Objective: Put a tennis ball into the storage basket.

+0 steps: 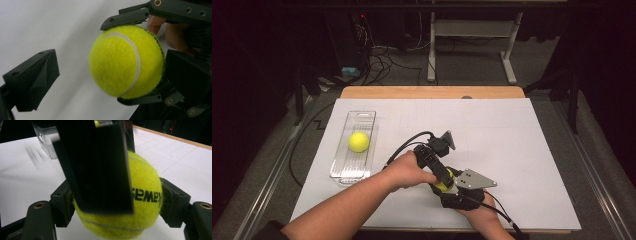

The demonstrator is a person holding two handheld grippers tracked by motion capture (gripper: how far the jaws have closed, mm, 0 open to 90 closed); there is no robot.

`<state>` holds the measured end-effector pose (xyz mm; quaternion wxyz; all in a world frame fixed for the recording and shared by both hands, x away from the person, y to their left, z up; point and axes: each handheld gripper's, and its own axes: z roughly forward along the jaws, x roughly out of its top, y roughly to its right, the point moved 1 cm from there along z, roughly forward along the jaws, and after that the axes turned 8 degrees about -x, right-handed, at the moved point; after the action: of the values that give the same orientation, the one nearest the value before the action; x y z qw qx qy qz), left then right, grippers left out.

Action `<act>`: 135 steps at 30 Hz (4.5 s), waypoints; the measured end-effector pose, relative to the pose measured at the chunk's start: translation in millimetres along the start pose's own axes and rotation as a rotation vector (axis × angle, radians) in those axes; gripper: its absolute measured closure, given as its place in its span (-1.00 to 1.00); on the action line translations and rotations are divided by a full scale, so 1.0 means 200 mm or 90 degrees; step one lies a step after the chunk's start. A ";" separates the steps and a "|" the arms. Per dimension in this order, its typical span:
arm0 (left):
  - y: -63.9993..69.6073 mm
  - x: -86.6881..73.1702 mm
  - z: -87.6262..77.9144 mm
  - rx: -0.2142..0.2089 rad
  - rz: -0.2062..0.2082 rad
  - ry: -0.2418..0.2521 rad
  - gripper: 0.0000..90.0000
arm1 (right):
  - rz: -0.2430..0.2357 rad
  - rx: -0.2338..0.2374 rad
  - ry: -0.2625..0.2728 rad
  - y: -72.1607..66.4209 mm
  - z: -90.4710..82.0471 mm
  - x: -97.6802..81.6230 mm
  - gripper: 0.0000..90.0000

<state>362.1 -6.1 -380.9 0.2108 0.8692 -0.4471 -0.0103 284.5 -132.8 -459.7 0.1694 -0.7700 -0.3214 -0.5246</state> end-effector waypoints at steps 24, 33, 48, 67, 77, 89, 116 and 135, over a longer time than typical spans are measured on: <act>0.00 -0.01 0.01 -0.021 -0.008 0.011 -0.41 | 0.001 -0.004 -0.003 0.01 0.02 0.00 -0.86; -0.07 -0.04 -0.05 0.015 -0.033 0.019 -0.41 | -0.002 -0.030 -0.010 0.06 0.00 -0.02 -1.00; -0.24 -0.15 -0.22 0.071 -0.095 0.040 -0.41 | 0.031 -0.109 -0.027 0.31 -0.10 -0.13 -1.00; -0.51 -0.42 -0.55 0.137 -0.198 0.074 -0.42 | 0.077 -0.213 -0.030 0.60 -0.39 -0.26 -1.00; -0.65 -0.60 -0.64 0.172 -0.264 0.071 -0.41 | 0.080 -0.235 -0.020 0.65 -0.48 -0.27 -1.00; -0.71 -0.72 -0.58 0.173 -0.292 0.042 -0.42 | 0.080 -0.238 -0.012 0.65 -0.51 -0.27 -1.00; -0.67 -0.72 -0.53 0.159 -0.271 0.059 -0.98 | 0.068 -0.228 -0.018 0.62 -0.50 -0.26 -1.00; -0.41 -0.36 -0.25 0.116 -0.145 0.057 -0.99 | 0.069 -0.223 -0.016 0.61 -0.50 -0.26 -1.00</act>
<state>392.5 110.5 -378.0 0.1480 0.9295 -0.3348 0.0453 285.0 -298.8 -458.4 0.0568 -0.8101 -0.1856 -0.5532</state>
